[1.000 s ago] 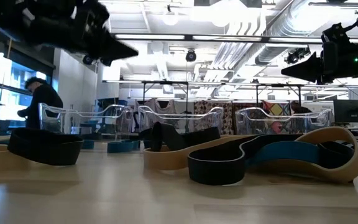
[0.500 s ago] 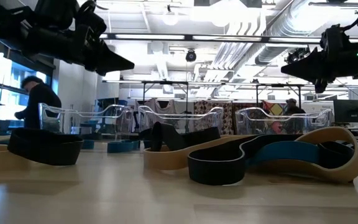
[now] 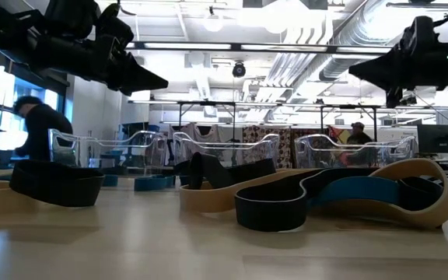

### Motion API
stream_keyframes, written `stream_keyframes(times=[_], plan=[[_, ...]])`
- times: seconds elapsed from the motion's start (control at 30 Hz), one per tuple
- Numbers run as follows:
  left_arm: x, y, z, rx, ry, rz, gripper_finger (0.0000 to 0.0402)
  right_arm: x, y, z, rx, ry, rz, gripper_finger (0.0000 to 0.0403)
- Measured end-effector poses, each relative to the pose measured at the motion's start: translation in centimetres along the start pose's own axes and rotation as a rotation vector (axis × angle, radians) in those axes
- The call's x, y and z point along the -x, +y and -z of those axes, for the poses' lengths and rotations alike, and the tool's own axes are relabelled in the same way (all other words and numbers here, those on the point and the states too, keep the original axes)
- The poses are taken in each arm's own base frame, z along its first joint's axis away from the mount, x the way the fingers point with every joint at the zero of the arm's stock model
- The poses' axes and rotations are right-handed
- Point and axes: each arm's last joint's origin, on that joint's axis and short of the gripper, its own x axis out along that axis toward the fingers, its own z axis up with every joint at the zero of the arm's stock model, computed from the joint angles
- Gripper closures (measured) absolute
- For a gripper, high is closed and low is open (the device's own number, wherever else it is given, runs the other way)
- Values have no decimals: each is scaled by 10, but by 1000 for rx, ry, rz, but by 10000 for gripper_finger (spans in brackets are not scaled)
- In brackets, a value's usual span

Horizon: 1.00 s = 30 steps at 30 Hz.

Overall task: Sort rubber bands into baskets
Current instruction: Put the blue rubber band into the right transparent bin

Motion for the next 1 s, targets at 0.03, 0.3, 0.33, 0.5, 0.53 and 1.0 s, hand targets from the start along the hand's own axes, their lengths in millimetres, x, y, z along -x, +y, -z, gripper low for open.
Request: stream_keyframes(times=[0.03, 0.3, 0.33, 0.5, 0.53, 1.0], plan=[[0, 0, 0, 2, 0, 0, 401, -2, 1, 1, -1, 10, -2, 403], [0, 0, 0, 2, 0, 0, 401, -19, 16, 1, 3, 118, -30, 402], [0, 0, 0, 2, 0, 0, 401, -23, 19, -1, 13, 134, -35, 402], [0, 0, 0, 2, 0, 0, 401, -42, 34, -10, 60, 226, -57, 378], [0, 0, 0, 2, 0, 0, 401, -46, 37, -12, 69, 244, -59, 368], [0, 0, 0, 0, 1, -1, 401, -121, 71, 11, 121, 525, -3, 265]])
